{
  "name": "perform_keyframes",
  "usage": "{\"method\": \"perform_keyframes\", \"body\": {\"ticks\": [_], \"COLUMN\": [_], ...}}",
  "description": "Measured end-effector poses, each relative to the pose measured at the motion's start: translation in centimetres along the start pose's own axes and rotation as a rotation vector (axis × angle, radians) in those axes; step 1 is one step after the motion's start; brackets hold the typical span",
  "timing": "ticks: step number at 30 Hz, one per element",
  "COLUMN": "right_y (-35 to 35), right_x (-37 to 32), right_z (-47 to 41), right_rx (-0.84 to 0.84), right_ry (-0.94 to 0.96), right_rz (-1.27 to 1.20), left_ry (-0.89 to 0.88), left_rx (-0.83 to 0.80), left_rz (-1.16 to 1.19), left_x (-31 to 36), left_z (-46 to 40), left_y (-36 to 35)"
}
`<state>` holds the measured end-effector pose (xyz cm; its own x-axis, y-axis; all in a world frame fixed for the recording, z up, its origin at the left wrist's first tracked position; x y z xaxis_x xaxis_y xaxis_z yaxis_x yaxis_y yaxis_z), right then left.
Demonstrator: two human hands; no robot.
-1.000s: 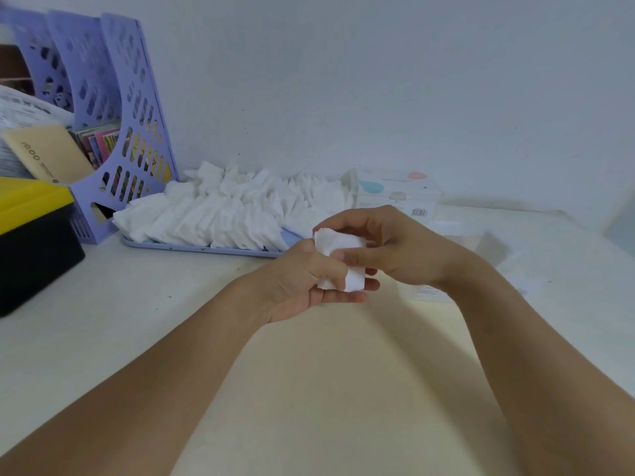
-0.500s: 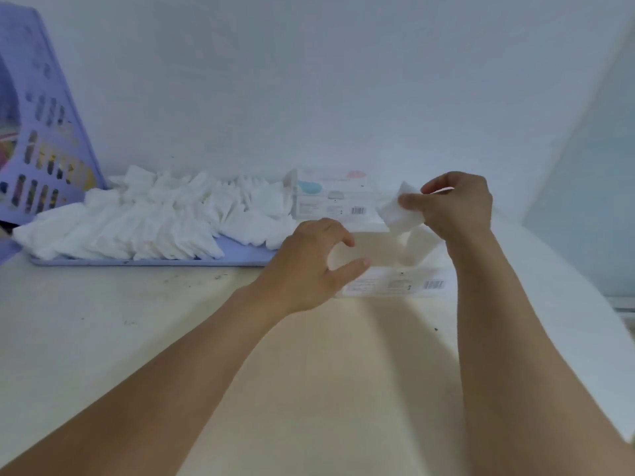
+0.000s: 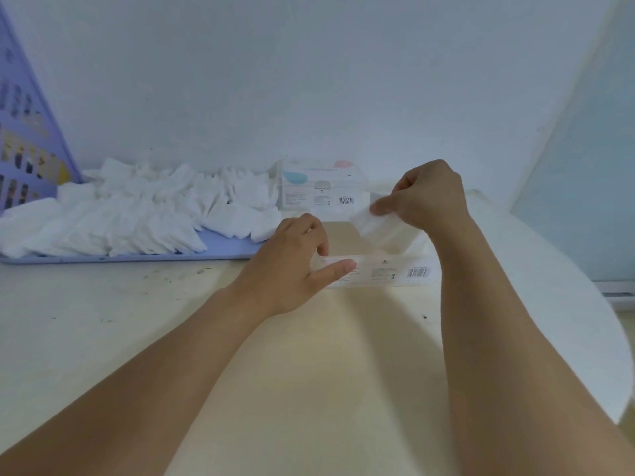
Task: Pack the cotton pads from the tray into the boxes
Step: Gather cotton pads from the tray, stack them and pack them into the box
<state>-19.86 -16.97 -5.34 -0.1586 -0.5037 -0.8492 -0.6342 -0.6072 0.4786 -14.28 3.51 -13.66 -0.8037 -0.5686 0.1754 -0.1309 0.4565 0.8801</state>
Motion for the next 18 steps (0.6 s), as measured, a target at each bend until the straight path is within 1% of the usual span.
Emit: {"method": "perform_keyframes", "body": {"ticks": [5,8,11,14,18], "right_y": [-2.6,-2.7,-2.9,-3.1,-3.3], "right_x": [1.1,1.8,2.3,2.1,2.0], "right_z": [-0.6,-1.1,-1.1,-1.0,-0.5], "right_rx": [-0.001,-0.001,-0.052,-0.045,-0.125], "right_ry": [-0.010,-0.027,-0.011,0.033,-0.071], "right_rz": [0.183,0.209,0.206,0.327,0.477], "left_ry": [0.006,0.002,0.007,0.006,0.004], "left_rx": [0.007,0.018,0.018,0.024,0.030], "left_rz": [-0.010,-0.005,-0.022,-0.039,-0.050], "left_x": [-0.3,-0.6,-0.7,-0.7,-0.8], "left_z": [0.1,0.1,0.2,0.1,0.1], "left_y": [0.1,0.2,0.1,0.1,0.0]}}
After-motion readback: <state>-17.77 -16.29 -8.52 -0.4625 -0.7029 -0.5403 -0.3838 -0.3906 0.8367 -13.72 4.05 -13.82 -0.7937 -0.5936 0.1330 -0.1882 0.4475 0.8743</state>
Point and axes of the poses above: each hand's wrist, its own z-axis away from the middle knuckle, its own y-axis out of the back of the hand, x = y × z, the point moved 2 cm from there along -z, towards the middle knuckle, and after that the axes turned 14 degrees about -z, right-handed, at the moved point
